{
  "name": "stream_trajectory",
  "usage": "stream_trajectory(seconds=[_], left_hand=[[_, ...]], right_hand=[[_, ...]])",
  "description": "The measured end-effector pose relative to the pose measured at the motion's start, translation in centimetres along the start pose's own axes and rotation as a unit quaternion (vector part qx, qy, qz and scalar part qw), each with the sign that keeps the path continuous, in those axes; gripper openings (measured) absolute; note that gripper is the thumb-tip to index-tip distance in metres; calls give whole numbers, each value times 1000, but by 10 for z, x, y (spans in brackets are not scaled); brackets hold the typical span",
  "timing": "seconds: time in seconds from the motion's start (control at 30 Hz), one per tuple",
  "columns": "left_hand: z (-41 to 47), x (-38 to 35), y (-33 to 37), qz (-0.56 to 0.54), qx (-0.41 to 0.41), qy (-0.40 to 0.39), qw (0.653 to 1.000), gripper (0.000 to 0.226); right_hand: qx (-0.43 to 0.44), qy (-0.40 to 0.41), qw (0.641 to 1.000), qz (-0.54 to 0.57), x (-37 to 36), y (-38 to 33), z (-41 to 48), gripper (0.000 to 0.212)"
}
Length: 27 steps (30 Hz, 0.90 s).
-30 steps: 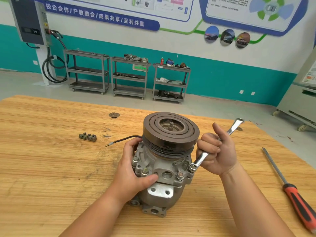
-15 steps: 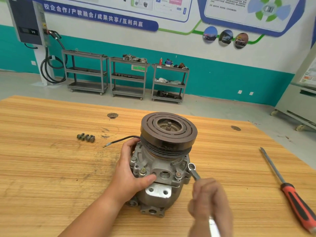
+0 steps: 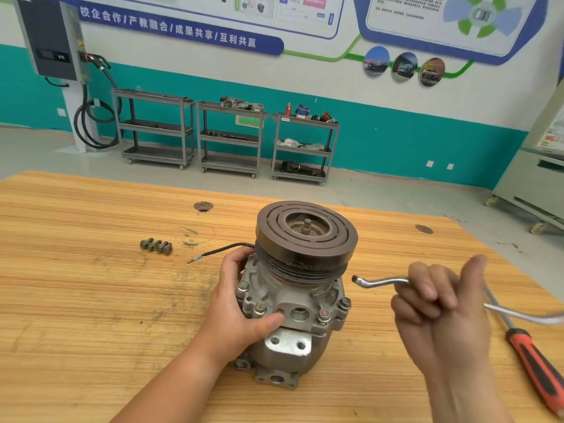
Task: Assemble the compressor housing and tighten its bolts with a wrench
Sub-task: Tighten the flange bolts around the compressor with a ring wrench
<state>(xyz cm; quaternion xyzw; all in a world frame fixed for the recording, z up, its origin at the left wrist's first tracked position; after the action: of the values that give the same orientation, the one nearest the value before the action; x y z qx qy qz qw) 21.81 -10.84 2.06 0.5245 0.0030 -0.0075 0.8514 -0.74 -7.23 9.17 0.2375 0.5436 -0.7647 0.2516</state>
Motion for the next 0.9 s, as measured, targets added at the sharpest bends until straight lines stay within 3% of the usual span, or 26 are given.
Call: stream_trajectory(seconds=[0.07, 0.13, 0.23, 0.4, 0.53, 0.8, 0.9], left_hand=[[0, 0, 0, 0, -2, -2, 1000, 83], [1, -1, 1, 0, -5, -2, 1000, 80], [1, -1, 2, -1, -8, -3, 1000, 78], [2, 0, 0, 0, -11, -5, 1000, 77], [2, 0, 0, -1, -15, -3, 1000, 77], [2, -1, 0, -3, -17, -7, 1000, 77], [2, 0, 1, -2, -18, -6, 1000, 77]], right_hand=[[-95, -30, 991, 89, 4, 19, 20, 54], [-153, -26, 984, 87, 9, 29, 27, 52], [-245, -141, 946, 160, -14, 50, 33, 51], [-348, -177, 910, 141, -22, 75, 34, 56], [-376, -169, 904, 111, -20, 83, 39, 57], [-462, -198, 849, 163, -27, 93, 29, 49], [-437, -160, 868, 174, -27, 95, 34, 51]])
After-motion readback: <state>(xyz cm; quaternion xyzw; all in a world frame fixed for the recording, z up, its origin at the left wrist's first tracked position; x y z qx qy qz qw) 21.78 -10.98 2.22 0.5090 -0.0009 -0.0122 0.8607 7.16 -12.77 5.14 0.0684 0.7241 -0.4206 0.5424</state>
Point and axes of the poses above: each hand's wrist, its own z-axis towards the middle knuckle, its own x-axis out of the back of the hand, y = z × x, the point moved 10 cm from there along z, towards the middle knuckle, and after that the axes turned 2 degrees about y, right-handed, at the moved point
